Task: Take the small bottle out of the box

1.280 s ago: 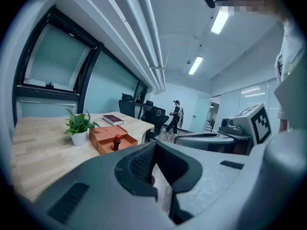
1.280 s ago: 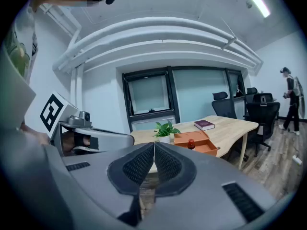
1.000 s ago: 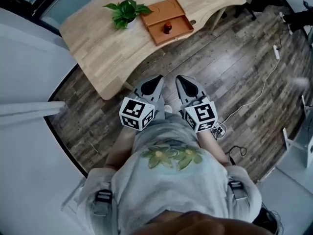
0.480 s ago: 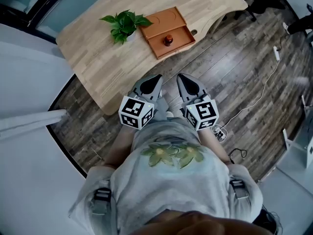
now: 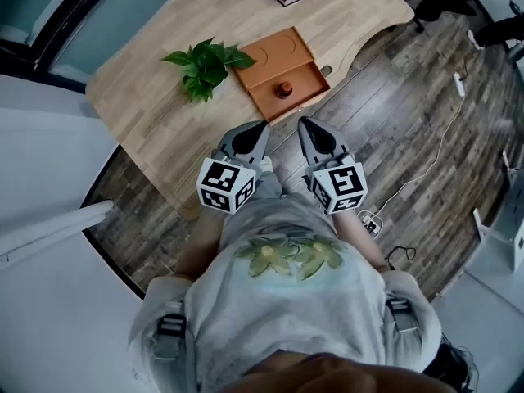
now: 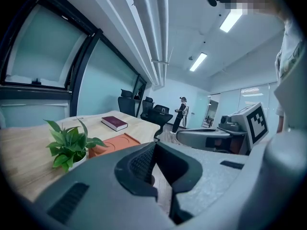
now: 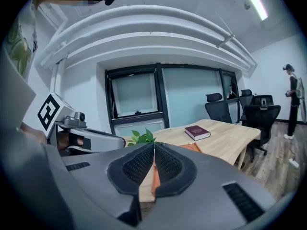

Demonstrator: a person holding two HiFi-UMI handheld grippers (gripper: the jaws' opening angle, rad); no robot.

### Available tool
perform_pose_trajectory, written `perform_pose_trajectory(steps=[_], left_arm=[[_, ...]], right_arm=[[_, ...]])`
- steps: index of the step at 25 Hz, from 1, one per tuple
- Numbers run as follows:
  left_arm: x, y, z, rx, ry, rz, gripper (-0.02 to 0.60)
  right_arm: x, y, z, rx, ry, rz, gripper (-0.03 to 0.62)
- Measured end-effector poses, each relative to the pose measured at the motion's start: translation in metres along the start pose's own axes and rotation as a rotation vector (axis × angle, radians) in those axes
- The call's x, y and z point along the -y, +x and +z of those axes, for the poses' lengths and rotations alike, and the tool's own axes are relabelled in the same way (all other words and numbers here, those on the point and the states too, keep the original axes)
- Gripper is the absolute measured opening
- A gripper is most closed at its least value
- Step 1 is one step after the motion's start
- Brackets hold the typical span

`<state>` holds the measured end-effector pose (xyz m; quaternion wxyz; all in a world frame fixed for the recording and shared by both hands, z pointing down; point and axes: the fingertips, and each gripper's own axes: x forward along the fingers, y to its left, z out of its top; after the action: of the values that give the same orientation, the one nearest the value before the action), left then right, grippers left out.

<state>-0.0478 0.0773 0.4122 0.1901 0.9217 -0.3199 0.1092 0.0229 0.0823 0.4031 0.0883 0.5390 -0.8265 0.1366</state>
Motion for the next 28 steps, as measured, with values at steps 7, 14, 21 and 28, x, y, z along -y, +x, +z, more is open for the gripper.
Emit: perform_pose_trajectory(steps=[7,14,21,28], left_arm=[[-0.03,0.014,0.007,-0.005,0.006,-0.02,0.008],[-0.044,0.031,0.009,-0.021,-0.02,-0.011,0.008],[-0.051,0.052,0.018,-0.025,-0.047,0.023,0.008],[-0.061,0.07,0.026,-0.034,-0.069,0.071,0.008]], right_arm=[[0.016,0.029,0.003,-0.018,0.005,-0.043,0.011],[0.038,0.046,0.007,-0.049,-0.019,-0.041,0.012],[0.059,0.064,0.014,-0.084,-0.037,0.018,0.022],[0.067,0.085,0.01,-0.15,-0.046,0.116,0.091]])
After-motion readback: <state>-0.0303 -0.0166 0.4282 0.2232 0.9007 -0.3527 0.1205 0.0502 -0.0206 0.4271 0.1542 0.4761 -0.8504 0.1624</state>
